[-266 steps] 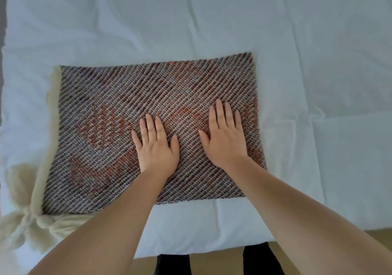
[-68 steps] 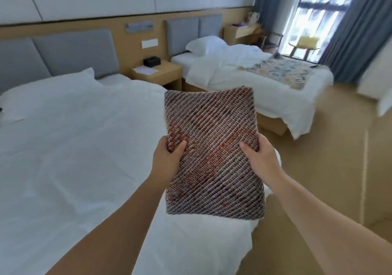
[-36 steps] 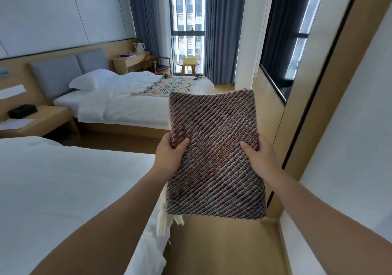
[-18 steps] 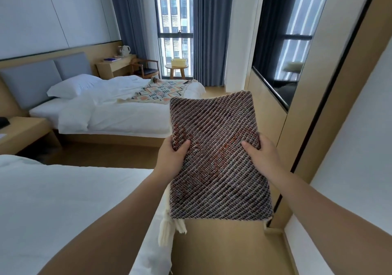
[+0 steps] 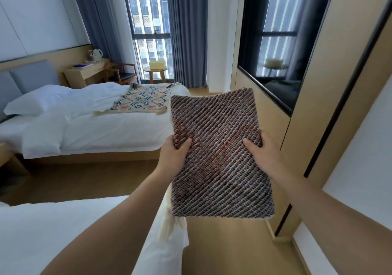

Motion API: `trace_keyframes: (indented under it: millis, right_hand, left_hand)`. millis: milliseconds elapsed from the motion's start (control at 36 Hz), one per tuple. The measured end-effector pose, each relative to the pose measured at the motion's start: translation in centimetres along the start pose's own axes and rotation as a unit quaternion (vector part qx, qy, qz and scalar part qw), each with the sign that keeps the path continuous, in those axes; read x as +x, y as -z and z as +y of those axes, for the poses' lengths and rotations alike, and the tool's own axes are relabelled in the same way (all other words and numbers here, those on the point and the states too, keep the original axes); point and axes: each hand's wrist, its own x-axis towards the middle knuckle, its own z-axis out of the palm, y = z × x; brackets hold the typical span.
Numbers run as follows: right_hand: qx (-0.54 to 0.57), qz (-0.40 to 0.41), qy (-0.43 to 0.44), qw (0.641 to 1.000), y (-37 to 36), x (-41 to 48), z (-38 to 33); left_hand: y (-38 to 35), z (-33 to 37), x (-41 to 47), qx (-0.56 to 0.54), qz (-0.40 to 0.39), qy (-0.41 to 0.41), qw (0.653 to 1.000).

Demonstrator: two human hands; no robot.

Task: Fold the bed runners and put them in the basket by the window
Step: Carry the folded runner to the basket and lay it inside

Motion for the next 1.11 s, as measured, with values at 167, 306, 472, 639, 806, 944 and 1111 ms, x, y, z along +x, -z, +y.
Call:
trace_keyframes:
  millis: [167, 306, 472, 639, 806, 944, 1111]
  right_hand:
    - [-0.007, 0.012, -0.008, 1.0, -1.1, 5.1, 2.2]
    - [0.009, 0.0, -0.015, 1.0, -2.1, 10.7, 4.3]
    - [0.034, -0.041, -0.008, 0.999, -3.4, 20.1, 6.9]
    - [0.048, -0.07, -0.006, 0.996, -4.4, 29.5, 8.8]
    - [0.051, -0.088, -0.012, 0.995, -5.6, 36.6, 10.6]
    - [0.044, -0.097, -0.013, 0.994, -7.4, 43.0, 11.6]
    - [0.03, -0.086, -0.01, 0.996, -11.0, 51.0, 12.8]
  left_hand:
    - [-2.2, -1.1, 5.3, -0.014, -0.021, 0.009, 1.0]
    - [-4.5, -2.5, 10.7, -0.005, -0.016, 0.026, 1.0]
    - [-7.3, -3.5, 18.2, 0.003, 0.019, 0.039, 0.999]
    - [-10.0, -4.0, 25.6, 0.017, 0.06, 0.046, 0.997]
    - [-12.3, -5.3, 31.8, 0.026, 0.078, 0.066, 0.994]
    - [-13.3, -6.7, 38.2, 0.029, 0.086, 0.068, 0.994]
    - [-13.7, -9.4, 47.0, 0.03, 0.077, 0.062, 0.995]
